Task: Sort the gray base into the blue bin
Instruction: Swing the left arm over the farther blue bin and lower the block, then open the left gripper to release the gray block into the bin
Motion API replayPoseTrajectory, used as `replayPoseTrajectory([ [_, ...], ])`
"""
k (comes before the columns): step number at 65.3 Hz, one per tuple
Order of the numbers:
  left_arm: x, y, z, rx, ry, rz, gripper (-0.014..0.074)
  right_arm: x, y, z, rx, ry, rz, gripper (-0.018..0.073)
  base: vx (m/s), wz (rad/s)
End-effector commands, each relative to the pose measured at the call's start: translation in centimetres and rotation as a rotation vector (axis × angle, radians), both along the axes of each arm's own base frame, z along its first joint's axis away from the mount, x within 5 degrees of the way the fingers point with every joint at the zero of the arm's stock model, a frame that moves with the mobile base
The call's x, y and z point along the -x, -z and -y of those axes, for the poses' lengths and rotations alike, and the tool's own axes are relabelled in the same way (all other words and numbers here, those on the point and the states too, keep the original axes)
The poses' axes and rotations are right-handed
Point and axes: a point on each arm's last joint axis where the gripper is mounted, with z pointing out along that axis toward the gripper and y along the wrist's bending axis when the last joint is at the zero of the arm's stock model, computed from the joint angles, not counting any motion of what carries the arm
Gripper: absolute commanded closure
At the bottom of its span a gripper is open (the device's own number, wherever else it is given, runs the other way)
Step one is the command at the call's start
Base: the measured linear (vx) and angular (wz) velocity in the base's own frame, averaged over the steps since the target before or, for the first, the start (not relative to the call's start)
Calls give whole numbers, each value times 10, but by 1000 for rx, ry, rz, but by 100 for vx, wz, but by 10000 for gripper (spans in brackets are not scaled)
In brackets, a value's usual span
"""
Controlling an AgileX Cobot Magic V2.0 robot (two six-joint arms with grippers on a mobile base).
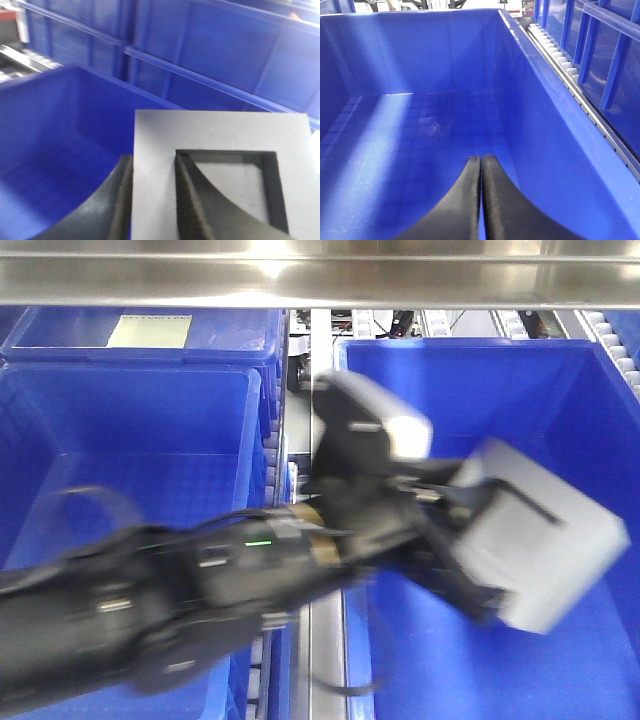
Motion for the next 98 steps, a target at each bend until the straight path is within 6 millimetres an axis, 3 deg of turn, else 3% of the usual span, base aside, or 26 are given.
replayPoseTrajectory([
  [1, -2, -31, 16, 98, 15, 34, 603, 0, -4, 0, 19, 0, 49, 564, 0, 1],
  [20, -33, -1, 65, -179, -11, -142, 603, 0, -4, 0, 19, 0, 49, 564, 0, 0],
  [30, -47, 26, 85, -269, -19, -204, 603, 0, -4, 0, 19, 0, 49, 564, 0, 0],
  [51, -55, 71, 101, -318, -29, -313, 569, 0, -4, 0, 19, 0, 49, 564, 0, 0],
  [64, -55, 81, 102, -352, -29, -334, 478, 0, -4, 0, 19, 0, 49, 564, 0, 0],
  [77, -54, 84, 102, -377, -30, -343, 321, 0, -4, 0, 19, 0, 49, 564, 0, 0],
  [89, -54, 80, 101, -374, -30, -341, 178, 0, -4, 0, 19, 0, 49, 564, 0, 0],
  [98, -52, 69, 98, -358, -29, -329, 143, 0, -4, 0, 19, 0, 49, 564, 0, 0],
])
